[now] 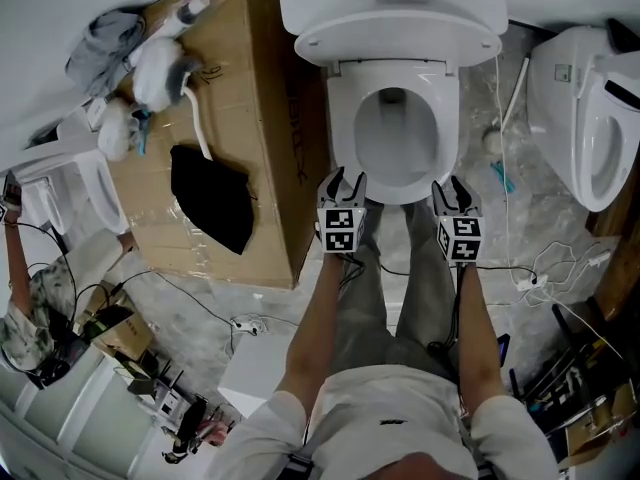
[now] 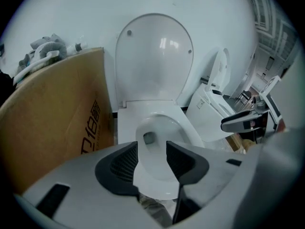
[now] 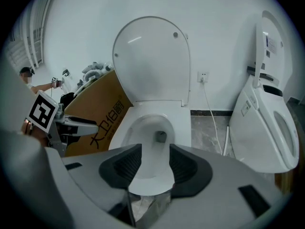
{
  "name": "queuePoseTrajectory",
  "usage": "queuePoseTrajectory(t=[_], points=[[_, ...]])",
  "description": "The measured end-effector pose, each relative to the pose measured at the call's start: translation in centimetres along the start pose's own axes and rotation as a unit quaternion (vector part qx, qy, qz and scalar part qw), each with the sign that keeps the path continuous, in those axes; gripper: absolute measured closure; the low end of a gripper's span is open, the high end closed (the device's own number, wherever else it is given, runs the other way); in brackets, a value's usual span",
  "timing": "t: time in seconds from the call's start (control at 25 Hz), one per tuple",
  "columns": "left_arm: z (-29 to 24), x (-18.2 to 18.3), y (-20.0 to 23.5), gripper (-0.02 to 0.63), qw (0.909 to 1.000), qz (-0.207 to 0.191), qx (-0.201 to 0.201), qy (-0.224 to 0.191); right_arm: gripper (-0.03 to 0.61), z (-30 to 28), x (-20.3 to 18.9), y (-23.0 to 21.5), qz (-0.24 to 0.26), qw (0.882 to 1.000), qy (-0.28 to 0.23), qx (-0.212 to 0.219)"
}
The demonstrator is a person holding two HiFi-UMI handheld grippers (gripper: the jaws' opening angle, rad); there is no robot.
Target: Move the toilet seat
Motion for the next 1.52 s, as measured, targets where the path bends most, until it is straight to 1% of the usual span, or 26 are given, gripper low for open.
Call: queuePoseTrajectory(t=[0.16, 0.24, 0.52, 0.6, 0.72, 0.84, 1.2, 1.32, 1.52], points=[[-1.8, -1.7, 0.5, 0.409, 0.9997, 0.012, 0.004, 0.022, 0.399, -1.4, -1.2, -0.8, -0.025, 1.000, 0.002, -0.002], [-2.8, -2.4, 0.8, 0.399, 0.9994, 0.017, 0.006, 0.030, 0.394, -2.1, -1.7, -1.2, -0.030, 1.000, 0.003, -0.005], [-5.0, -5.0, 1.4, 0.374, 0.9983, 0.016, 0.010, 0.056, 0.366, -4.5, -4.3, -1.8, -0.055, 0.998, 0.018, -0.018], [-5.6, -5.9, 1.5, 0.366, 0.9975, 0.024, 0.009, 0.066, 0.356, -5.0, -4.9, -2.0, -0.060, 0.998, 0.019, -0.023], [-6.5, -7.4, 1.6, 0.356, 0.9954, 0.043, 0.006, 0.086, 0.348, -5.6, -6.0, -2.7, -0.088, 0.996, 0.009, -0.030], [-7.3, -8.8, 1.7, 0.342, 0.9938, 0.052, 0.010, 0.098, 0.328, -6.2, -7.3, -3.3, -0.112, 0.993, 0.007, -0.039], [-8.8, -10.9, 2.0, 0.324, 0.9921, 0.057, 0.003, 0.112, 0.285, -7.7, -9.8, -4.0, -0.134, 0.990, 0.009, -0.053], [-9.3, -11.4, 1.9, 0.312, 0.9909, 0.065, -0.010, 0.118, 0.266, -8.3, -10.5, -4.2, -0.146, 0.988, 0.009, -0.056], [-10.0, -12.4, 1.5, 0.288, 0.9891, 0.072, -0.018, 0.127, 0.241, -9.1, -11.9, -4.9, -0.177, 0.982, 0.012, -0.065]])
Point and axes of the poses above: the fingertips, and each gripper's own axes: z backward along the fingers, y to its left, x out of its top, the point moved 6 cm from there along z, backward along the fingers, and after that the axes turned 10 degrees about x, right-handed, at the moved point
